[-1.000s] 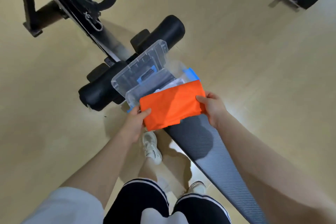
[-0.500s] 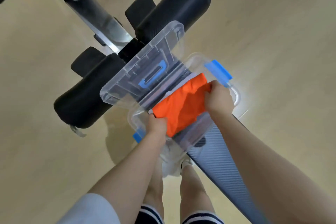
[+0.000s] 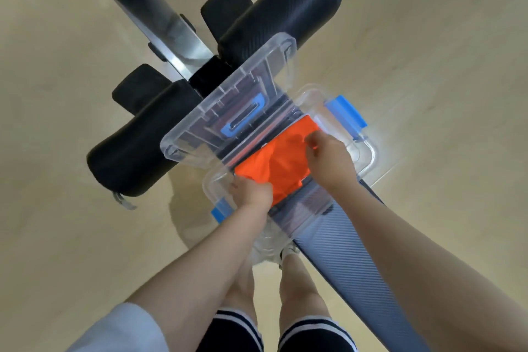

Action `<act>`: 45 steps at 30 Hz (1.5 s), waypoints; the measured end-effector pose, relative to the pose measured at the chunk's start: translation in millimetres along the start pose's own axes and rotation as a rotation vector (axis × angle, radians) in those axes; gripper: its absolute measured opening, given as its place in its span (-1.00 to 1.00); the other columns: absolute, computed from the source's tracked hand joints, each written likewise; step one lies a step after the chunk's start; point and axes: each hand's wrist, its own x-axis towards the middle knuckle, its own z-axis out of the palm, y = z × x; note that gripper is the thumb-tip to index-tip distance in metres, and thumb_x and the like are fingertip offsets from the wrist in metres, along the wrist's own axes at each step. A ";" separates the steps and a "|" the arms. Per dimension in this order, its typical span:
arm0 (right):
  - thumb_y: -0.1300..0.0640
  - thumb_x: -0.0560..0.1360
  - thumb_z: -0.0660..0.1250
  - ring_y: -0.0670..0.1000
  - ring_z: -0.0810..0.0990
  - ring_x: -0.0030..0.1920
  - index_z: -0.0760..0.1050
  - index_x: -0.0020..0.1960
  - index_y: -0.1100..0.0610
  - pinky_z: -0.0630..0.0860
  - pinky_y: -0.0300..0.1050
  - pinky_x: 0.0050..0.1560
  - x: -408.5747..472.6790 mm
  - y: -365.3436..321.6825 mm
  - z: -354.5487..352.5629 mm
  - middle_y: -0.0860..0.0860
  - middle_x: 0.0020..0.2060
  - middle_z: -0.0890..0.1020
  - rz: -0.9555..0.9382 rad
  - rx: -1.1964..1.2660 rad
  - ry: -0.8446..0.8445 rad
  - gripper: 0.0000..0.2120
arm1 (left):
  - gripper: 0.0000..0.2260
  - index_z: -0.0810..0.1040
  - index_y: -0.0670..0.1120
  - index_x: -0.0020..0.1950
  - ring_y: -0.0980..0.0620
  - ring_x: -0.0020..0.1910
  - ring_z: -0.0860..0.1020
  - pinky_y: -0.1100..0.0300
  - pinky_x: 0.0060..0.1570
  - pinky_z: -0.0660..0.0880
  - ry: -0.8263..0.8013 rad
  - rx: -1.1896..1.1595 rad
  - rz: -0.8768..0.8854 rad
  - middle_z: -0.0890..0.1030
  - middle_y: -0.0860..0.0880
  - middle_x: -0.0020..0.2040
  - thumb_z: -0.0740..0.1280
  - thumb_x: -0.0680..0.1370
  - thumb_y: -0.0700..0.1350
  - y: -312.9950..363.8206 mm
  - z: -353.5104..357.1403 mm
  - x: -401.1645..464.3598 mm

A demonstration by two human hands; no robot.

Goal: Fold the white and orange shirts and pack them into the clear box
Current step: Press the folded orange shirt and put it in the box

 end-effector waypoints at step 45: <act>0.02 0.39 0.29 0.19 0.58 -0.11 0.30 0.35 0.17 0.55 0.11 0.02 -79.5 -26.7 -46.5 0.17 0.02 0.54 0.663 0.684 0.337 -0.43 | -0.66 0.48 -0.09 0.27 -0.13 0.11 0.52 0.02 0.16 0.34 -0.022 0.722 1.408 0.56 -0.07 0.14 0.17 0.53 -0.05 44.4 -99.1 -87.8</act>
